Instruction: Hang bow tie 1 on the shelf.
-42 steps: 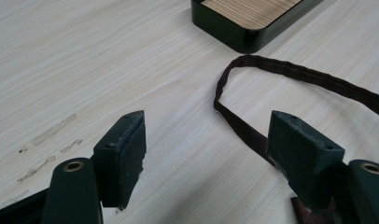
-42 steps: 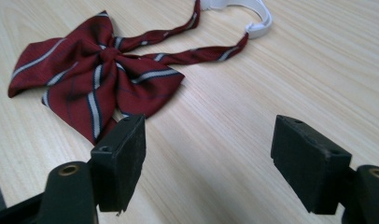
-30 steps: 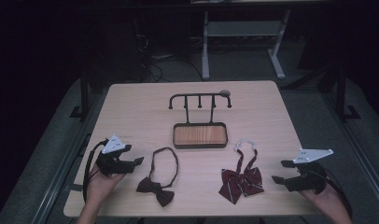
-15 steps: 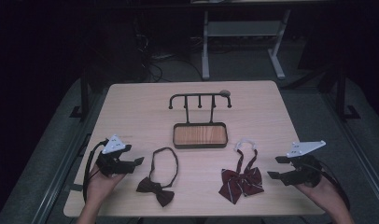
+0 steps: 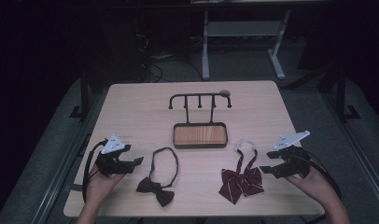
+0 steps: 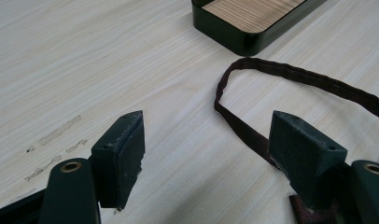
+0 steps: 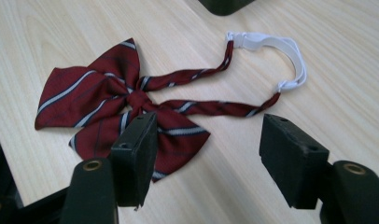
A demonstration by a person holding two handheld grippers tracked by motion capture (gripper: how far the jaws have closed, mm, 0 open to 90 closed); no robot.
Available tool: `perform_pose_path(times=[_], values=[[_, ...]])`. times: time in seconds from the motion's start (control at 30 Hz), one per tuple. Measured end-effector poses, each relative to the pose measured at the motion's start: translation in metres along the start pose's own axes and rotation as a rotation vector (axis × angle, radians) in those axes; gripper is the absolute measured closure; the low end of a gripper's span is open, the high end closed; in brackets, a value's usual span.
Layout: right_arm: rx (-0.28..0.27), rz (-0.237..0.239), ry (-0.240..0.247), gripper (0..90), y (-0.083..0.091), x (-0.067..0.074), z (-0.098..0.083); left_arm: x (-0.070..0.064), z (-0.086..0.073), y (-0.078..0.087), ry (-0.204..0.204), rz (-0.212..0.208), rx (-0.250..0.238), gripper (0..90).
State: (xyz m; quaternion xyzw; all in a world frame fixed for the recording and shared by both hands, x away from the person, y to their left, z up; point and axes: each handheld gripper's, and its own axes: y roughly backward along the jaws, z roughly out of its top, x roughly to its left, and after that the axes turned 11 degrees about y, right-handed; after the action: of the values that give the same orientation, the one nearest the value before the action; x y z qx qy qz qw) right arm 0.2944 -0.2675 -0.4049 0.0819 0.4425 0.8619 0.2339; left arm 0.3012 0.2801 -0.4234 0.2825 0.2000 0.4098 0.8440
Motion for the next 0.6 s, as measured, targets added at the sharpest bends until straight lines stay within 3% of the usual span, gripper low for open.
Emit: perform_pose_path(times=[0.37, 0.6], values=[[0.043, 0.027, 0.017, 41.8, -0.015, -0.009, 0.023, 0.0, 0.0, 0.002, 0.002, 0.001, -0.009, 27.4], [0.078, 0.033, -0.011, 46.0, -0.025, -0.019, 0.029, 0.0, 0.001, 0.002, -0.003, 0.001, -0.009, 27.4]])
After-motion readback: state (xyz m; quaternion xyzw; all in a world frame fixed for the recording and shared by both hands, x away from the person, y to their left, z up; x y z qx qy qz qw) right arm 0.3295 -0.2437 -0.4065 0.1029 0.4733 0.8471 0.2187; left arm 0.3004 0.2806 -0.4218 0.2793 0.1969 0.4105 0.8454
